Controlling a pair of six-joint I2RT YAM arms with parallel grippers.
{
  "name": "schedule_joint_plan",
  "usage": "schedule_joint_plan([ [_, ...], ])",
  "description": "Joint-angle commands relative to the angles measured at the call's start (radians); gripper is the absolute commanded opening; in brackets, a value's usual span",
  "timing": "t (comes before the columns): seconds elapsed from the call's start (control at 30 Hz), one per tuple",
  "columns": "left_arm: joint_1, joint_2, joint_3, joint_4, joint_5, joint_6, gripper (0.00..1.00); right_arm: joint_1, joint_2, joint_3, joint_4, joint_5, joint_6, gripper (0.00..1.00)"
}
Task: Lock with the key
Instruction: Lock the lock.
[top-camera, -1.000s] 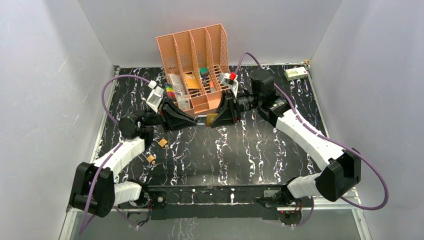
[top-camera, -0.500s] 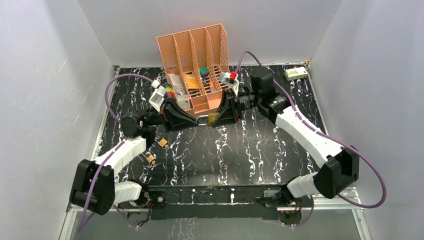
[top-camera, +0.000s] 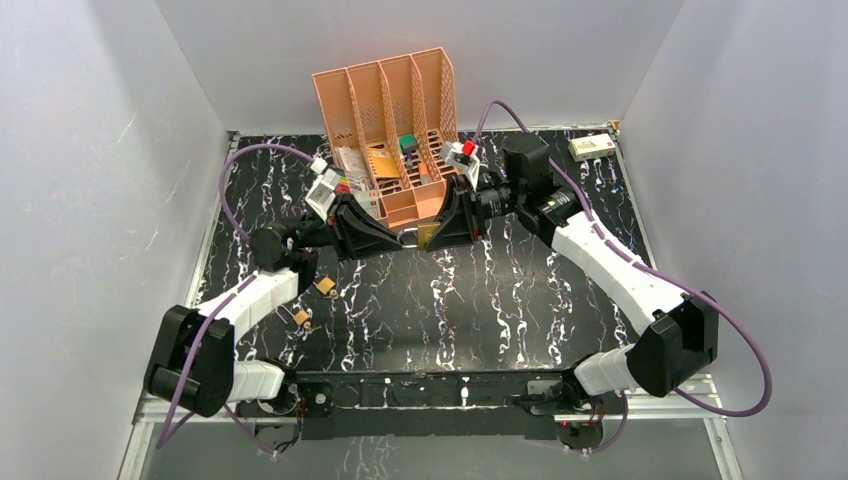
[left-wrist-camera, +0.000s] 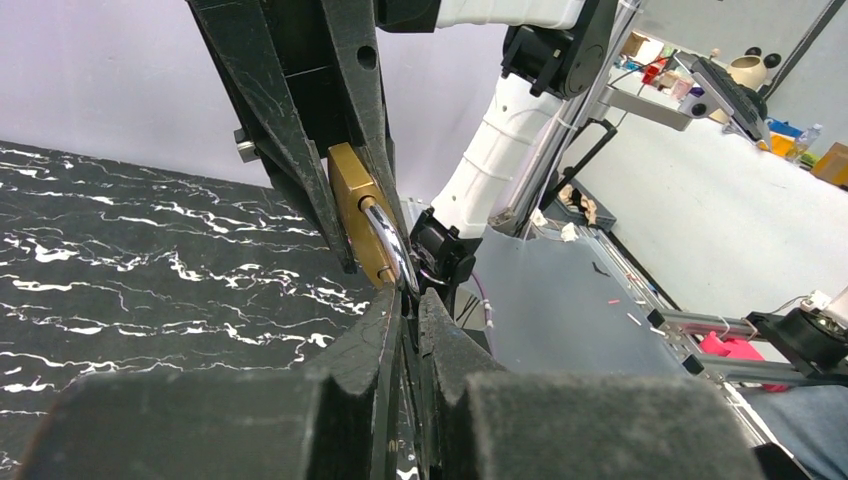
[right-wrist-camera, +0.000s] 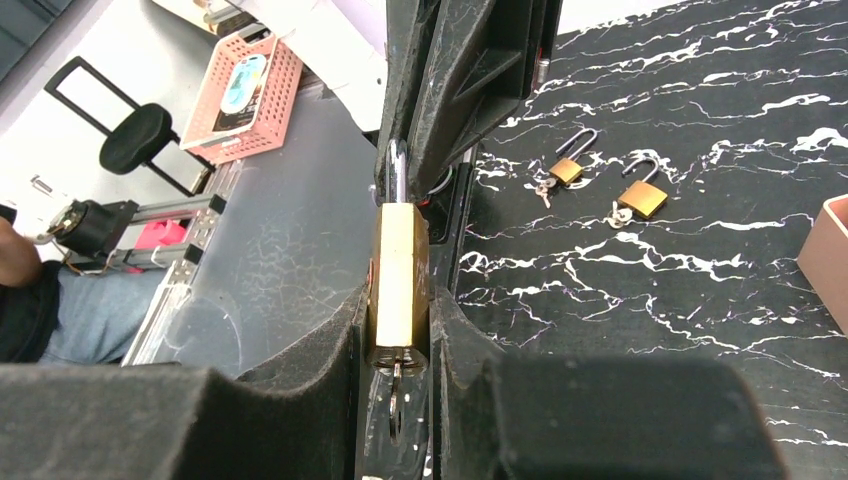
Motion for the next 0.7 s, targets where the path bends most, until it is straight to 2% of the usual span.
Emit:
schedule_joint_plan([
  [0.0, -0.050, 0.020, 0.031, 0.121, 0.015, 0.033, 0.00, 0.034, -0.001, 0.035, 0.178, 0.059, 0.025, 0.00],
  [0.67, -0.066, 0.059, 0.034, 0.122, -0.011, 0.046, 0.00, 0.079, -0.010, -0.022, 0.261, 0.116, 0.077, 0.00],
])
